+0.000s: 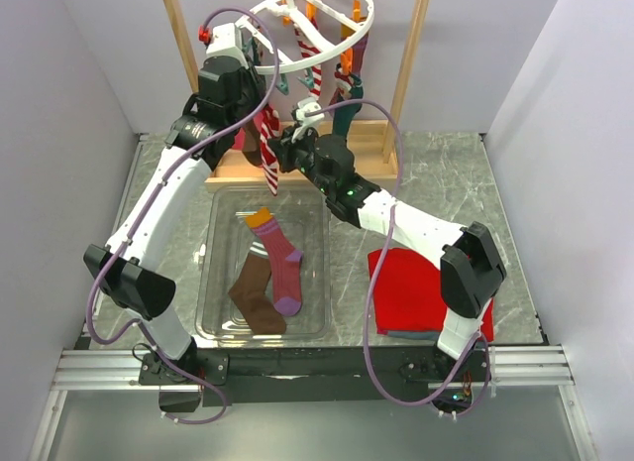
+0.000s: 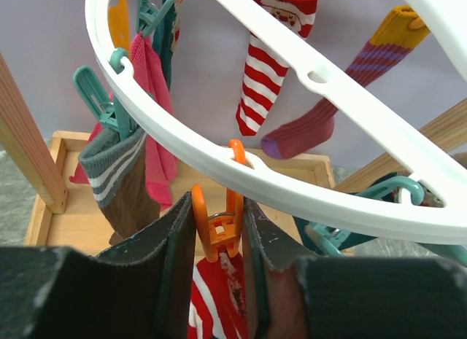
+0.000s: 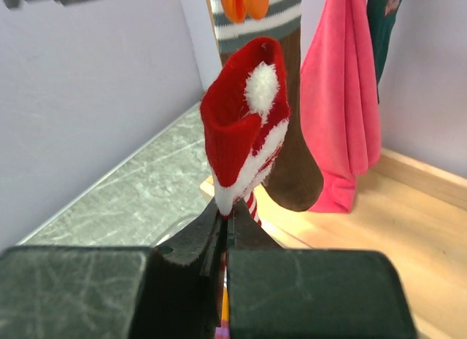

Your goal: Remove the socks clipped to the hanger

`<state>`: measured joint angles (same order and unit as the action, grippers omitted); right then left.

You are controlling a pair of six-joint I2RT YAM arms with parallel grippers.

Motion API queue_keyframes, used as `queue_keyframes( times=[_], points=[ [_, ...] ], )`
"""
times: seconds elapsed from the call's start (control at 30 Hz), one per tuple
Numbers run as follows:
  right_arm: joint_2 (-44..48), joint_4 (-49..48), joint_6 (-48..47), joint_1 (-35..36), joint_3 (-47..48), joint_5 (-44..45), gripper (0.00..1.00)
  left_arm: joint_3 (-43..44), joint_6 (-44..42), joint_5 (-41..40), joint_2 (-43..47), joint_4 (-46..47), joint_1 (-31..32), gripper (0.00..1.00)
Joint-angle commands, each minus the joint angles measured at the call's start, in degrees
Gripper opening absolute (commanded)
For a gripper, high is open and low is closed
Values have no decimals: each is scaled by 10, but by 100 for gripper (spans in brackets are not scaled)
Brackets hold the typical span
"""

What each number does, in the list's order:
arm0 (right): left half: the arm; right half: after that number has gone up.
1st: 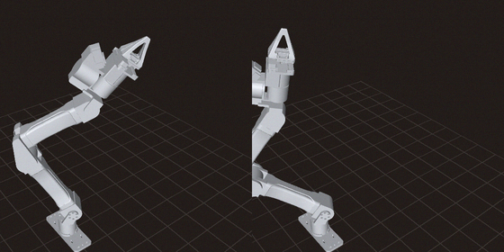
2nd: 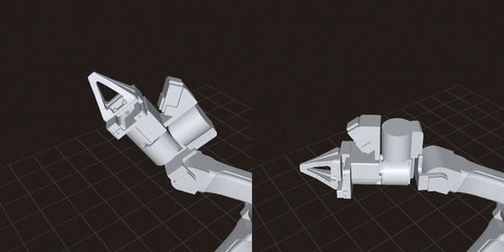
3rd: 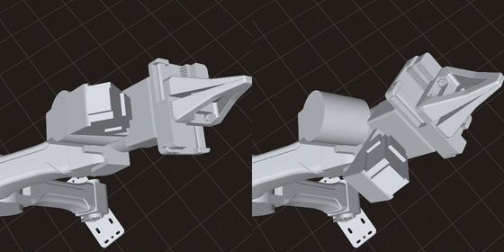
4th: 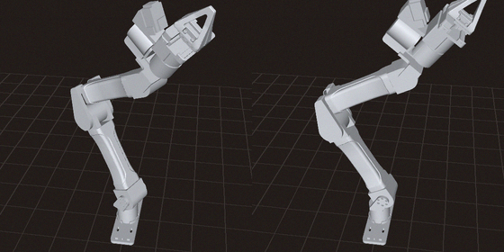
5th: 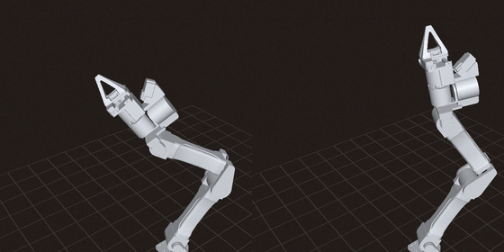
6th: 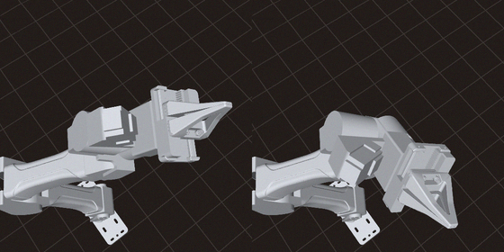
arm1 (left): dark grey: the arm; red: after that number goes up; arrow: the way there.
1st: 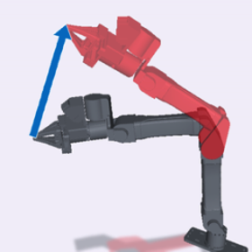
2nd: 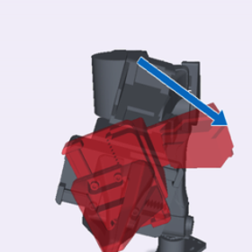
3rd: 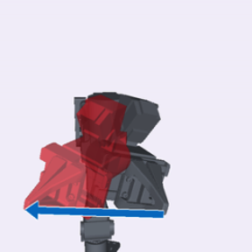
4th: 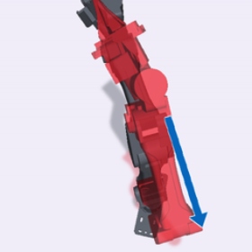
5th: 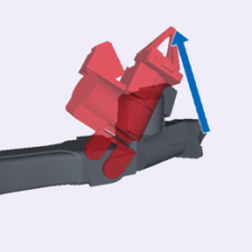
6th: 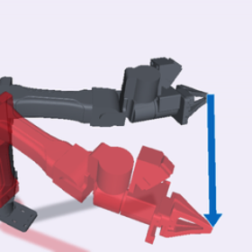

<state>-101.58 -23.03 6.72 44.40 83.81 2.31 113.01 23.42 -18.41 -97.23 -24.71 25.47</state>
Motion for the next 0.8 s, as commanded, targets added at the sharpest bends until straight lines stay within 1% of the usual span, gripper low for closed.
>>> queue_keyframes(
  times=[0.0, 0.07, 0.13, 0.23, 0.27, 0.33, 0.37, 0.43, 0.47, 0.57, 0.63, 0.77],
  points=[
    [25, 21, 5, 4, 21, 3, 0, 5, 5, 17, 25, 19, 0, 11],
    [34, 21, 7, 4, 13, 1, 0, 8, 4, 17, 25, 15, 0, 11],
    [49, 27, 17, 5, 3, -6, 0, 15, 2, 16, 23, 12, 0, 14],
    [79, 46, 36, 7, -22, -14, 0, 11, 2, 24, 26, 12, 0, 40],
    [87, 48, 39, 10, -45, -15, 0, 6, 4, 31, 29, 14, 0, 49],
    [121, 61, 48, 16, -69, -17, 0, -10, 8, 36, 41, 24, 0, 58],
    [133, 68, 52, 17, -89, -20, 0, -15, 11, 40, 45, 26, 0, 67],
    [163, 104, 68, 21, -102, -21, 0, -23, 15, 49, 53, 22, 0, 73],
    [172, 118, 81, 22, -113, -46, 0, -24, 17, 51, 55, 19, 0, 77],
    [204, 173, 100, 33, -140, -66, 0, -28, 24, 66, 67, 7, 0, 81],
    [228, 191, 113, 40, -165, -81, 0, -36, 29, 81, 83, 2, 0, 85],
    [264, 191, 164, 51, -238, -131, 0, -78, 38, 108, 124, 7, 0, 95]
  ],
)
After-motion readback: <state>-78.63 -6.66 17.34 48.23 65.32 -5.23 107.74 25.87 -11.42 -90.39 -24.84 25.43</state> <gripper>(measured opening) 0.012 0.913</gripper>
